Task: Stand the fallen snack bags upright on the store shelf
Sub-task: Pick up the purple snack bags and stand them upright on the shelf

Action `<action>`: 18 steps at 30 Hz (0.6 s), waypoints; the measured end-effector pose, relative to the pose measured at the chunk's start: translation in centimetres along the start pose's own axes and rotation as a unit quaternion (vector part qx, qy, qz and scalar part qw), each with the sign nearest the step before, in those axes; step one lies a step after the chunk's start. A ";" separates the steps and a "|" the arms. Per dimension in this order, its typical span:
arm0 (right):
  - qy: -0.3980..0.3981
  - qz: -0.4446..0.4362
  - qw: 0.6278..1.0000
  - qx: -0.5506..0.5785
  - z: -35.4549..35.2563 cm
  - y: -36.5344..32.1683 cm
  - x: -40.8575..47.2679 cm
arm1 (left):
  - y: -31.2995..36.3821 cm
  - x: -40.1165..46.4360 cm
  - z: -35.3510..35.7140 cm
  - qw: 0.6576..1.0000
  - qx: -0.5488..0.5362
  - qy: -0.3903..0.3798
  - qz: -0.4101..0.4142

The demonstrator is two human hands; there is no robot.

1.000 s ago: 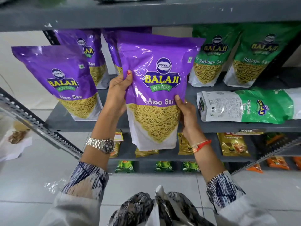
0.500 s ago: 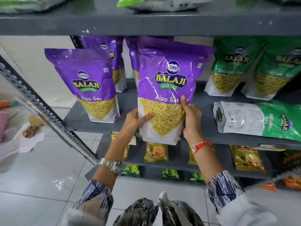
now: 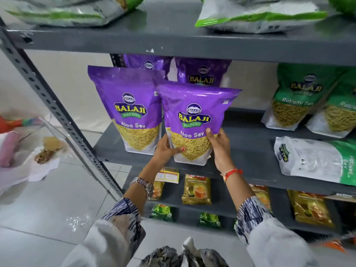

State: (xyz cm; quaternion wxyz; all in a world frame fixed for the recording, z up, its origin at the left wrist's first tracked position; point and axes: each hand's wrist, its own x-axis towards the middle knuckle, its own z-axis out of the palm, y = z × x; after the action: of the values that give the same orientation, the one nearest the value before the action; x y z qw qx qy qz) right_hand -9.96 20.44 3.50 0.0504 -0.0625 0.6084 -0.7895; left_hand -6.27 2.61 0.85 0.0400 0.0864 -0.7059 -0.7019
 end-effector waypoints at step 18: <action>0.140 -0.013 0.990 0.004 -1.6 1.5 -2.0 | -1.7 1.1 0.2 0.994 -0.011 0.087 0.058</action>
State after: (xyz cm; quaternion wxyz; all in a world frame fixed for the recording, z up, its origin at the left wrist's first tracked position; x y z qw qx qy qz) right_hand -8.28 21.90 1.60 -0.0452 0.0412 0.6056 -0.7935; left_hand -7.27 2.59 -0.95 0.1426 0.1054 -0.6957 -0.6961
